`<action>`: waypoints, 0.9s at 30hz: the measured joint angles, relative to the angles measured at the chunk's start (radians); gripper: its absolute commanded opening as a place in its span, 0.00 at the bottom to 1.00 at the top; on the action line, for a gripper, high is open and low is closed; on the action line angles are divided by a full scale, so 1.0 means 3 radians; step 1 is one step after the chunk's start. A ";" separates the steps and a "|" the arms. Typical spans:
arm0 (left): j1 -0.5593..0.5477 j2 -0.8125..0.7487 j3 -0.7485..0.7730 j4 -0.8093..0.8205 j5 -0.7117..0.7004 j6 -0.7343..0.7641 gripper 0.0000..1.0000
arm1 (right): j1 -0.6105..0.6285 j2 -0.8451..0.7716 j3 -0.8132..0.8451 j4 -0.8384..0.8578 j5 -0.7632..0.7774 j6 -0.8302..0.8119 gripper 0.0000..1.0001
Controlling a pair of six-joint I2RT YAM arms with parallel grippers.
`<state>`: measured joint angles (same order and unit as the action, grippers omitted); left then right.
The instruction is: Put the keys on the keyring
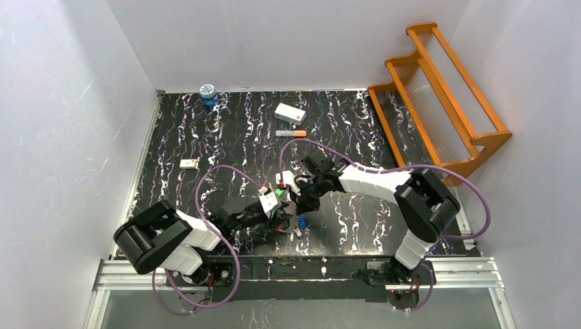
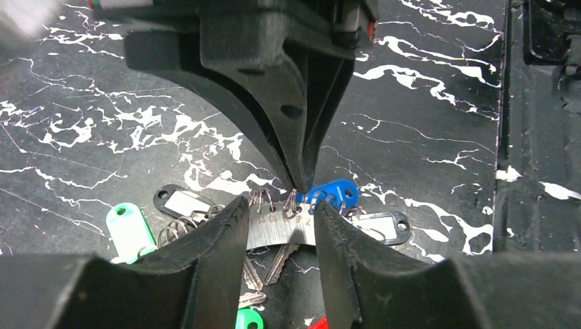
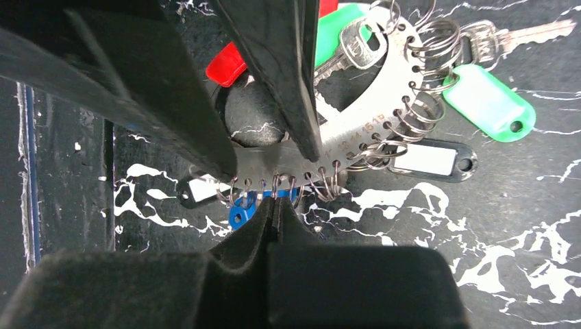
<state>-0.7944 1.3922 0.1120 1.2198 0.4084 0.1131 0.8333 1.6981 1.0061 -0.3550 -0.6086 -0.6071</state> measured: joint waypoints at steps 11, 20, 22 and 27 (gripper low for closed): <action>0.0000 0.0154 0.0184 -0.0083 0.0118 0.0098 0.14 | 0.0010 -0.0123 0.0064 -0.0029 -0.0086 -0.0003 0.01; 0.0000 0.0203 0.0192 -0.0092 0.0214 0.0117 0.18 | 0.0009 -0.0123 0.0094 -0.0093 -0.0074 -0.0009 0.01; 0.0000 0.0203 0.0193 -0.0100 0.0209 0.0137 0.19 | 0.0011 -0.0123 0.0132 -0.0130 -0.0079 -0.0009 0.01; 0.0000 0.0169 0.0214 -0.0200 0.0169 0.0205 0.15 | 0.0019 -0.0123 0.0188 -0.0163 -0.0078 -0.0024 0.01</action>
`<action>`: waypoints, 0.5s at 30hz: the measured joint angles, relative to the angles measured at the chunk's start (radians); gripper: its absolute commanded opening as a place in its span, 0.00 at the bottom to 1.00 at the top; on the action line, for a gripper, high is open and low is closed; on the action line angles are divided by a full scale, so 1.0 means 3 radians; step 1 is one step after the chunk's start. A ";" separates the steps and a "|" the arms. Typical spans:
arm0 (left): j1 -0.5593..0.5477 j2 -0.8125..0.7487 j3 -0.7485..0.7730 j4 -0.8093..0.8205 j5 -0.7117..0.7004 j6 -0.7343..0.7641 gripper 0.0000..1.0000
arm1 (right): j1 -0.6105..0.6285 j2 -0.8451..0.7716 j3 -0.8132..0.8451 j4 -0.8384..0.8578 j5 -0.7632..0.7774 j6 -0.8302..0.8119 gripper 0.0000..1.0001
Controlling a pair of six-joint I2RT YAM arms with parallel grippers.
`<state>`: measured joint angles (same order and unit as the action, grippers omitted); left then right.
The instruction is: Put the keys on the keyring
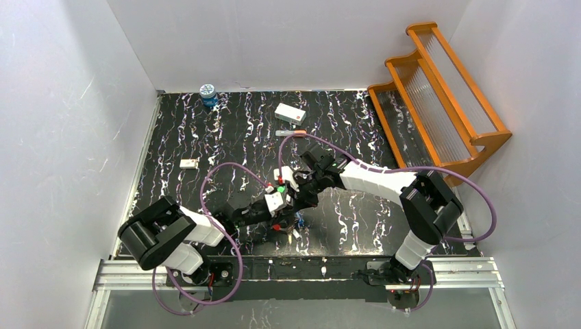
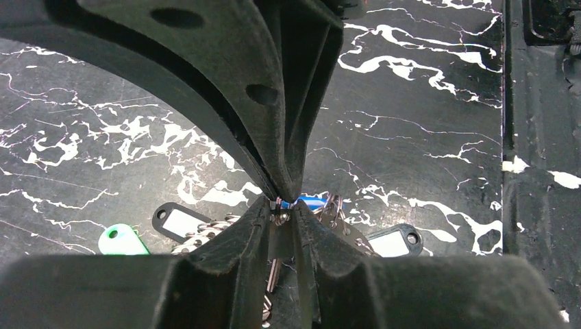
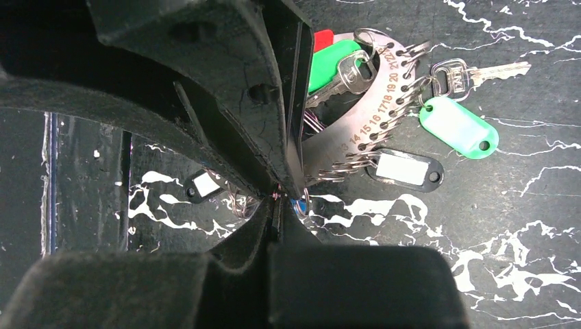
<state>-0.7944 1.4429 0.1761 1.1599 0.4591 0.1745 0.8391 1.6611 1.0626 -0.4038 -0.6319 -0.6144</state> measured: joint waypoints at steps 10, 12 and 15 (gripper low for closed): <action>0.0000 -0.0076 0.0050 -0.0169 -0.0106 -0.0015 0.00 | -0.0004 0.0000 0.0032 -0.0047 0.0009 -0.0043 0.23; 0.0000 -0.0114 0.0050 -0.0202 -0.0149 -0.0062 0.00 | -0.0006 -0.0003 0.0032 -0.0017 0.0004 0.0010 0.35; 0.0008 -0.0191 0.0027 -0.0196 -0.0277 -0.0140 0.00 | -0.0067 -0.0081 -0.0032 0.0155 -0.0074 0.0142 0.41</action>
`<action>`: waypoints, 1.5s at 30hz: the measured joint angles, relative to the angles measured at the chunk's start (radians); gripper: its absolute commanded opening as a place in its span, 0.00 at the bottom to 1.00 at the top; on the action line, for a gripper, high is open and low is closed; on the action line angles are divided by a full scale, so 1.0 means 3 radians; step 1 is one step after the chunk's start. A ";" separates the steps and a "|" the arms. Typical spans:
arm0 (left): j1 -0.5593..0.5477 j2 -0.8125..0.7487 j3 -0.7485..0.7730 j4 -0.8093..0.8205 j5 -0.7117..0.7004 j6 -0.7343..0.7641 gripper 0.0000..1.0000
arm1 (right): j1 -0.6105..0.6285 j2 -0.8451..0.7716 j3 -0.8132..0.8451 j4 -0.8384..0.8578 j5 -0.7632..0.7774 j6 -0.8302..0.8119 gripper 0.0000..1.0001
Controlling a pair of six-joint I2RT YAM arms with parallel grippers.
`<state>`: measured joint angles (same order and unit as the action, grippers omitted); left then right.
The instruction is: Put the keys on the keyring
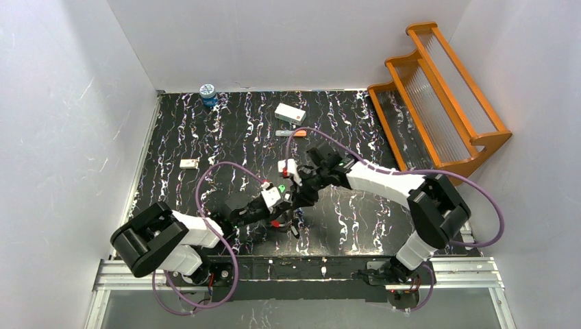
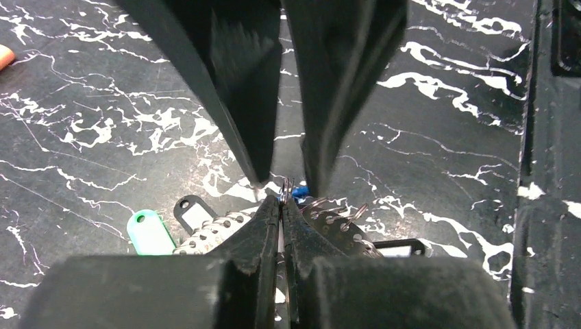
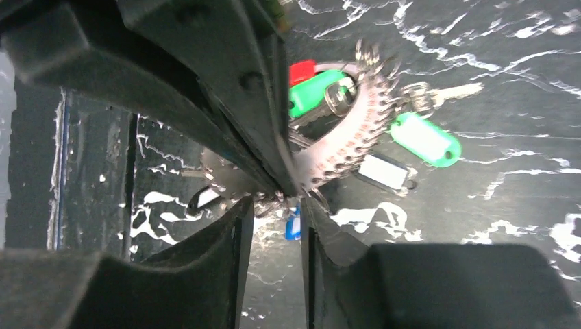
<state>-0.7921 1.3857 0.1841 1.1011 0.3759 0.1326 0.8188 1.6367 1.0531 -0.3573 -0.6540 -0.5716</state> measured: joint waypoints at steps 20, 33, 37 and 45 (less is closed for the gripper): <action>-0.0006 -0.0195 -0.0373 0.0870 -0.0182 -0.0495 0.00 | -0.0675 -0.0573 -0.1339 0.2722 -0.1443 0.0978 0.40; -0.0006 -0.0197 -0.0415 0.0966 -0.0181 -0.0546 0.00 | -0.0565 -0.0139 -0.1339 0.3427 -0.1415 0.1287 0.24; -0.0006 -0.0205 -0.0420 0.0964 -0.0184 -0.0546 0.00 | -0.0565 -0.0066 -0.1339 0.3515 -0.1429 0.1345 0.19; -0.0006 -0.0261 -0.0440 0.0965 -0.0195 -0.0546 0.00 | -0.0563 -0.0015 -0.1339 0.3625 -0.1499 0.1390 0.30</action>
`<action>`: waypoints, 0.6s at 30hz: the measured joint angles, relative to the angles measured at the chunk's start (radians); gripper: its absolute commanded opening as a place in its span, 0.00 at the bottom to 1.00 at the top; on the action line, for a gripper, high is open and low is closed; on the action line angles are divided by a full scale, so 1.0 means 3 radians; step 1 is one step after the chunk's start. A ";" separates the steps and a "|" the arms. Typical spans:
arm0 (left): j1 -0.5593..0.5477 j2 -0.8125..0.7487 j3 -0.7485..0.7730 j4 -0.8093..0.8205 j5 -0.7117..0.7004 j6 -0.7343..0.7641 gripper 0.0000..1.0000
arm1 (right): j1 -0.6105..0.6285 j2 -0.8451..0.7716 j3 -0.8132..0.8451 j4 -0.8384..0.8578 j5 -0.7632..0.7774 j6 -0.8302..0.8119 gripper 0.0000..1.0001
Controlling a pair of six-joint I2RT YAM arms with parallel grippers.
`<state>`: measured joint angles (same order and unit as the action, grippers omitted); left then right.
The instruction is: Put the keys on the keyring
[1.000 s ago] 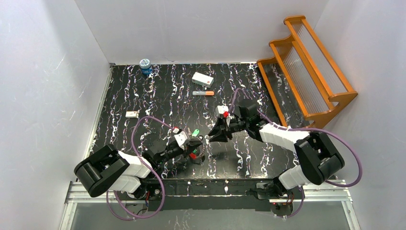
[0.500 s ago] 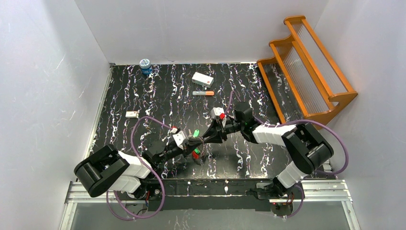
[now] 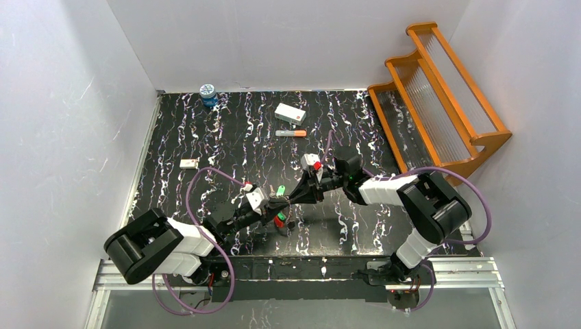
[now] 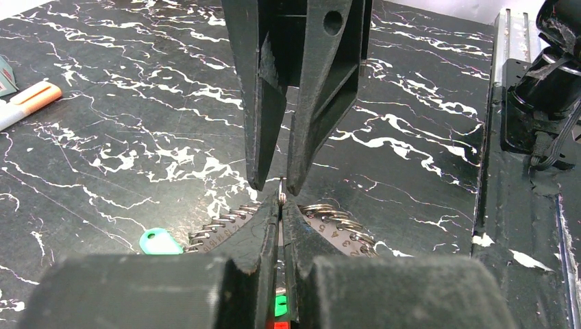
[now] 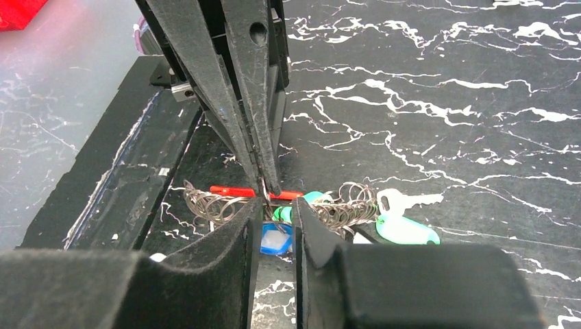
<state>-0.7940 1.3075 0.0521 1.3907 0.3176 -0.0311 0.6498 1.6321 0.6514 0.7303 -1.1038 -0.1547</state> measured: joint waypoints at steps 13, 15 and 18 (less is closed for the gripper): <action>0.0000 -0.0001 0.0000 -0.0010 -0.0015 0.0001 0.02 | 0.0000 0.0103 0.0000 0.0214 -0.0196 0.0070 0.01; 0.0000 -0.0001 0.0000 -0.0014 -0.0028 0.0003 0.22 | 0.0000 0.0103 0.0001 0.0184 -0.0197 0.0042 0.01; -0.0003 -0.0013 -0.0018 0.0004 -0.0078 0.0034 0.49 | 0.0000 0.0099 0.0025 -0.0064 -0.0167 -0.0100 0.01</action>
<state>-0.7948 1.3037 0.0467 1.3918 0.2943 -0.0208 0.6498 1.6619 0.6590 0.7113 -1.1538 -0.1848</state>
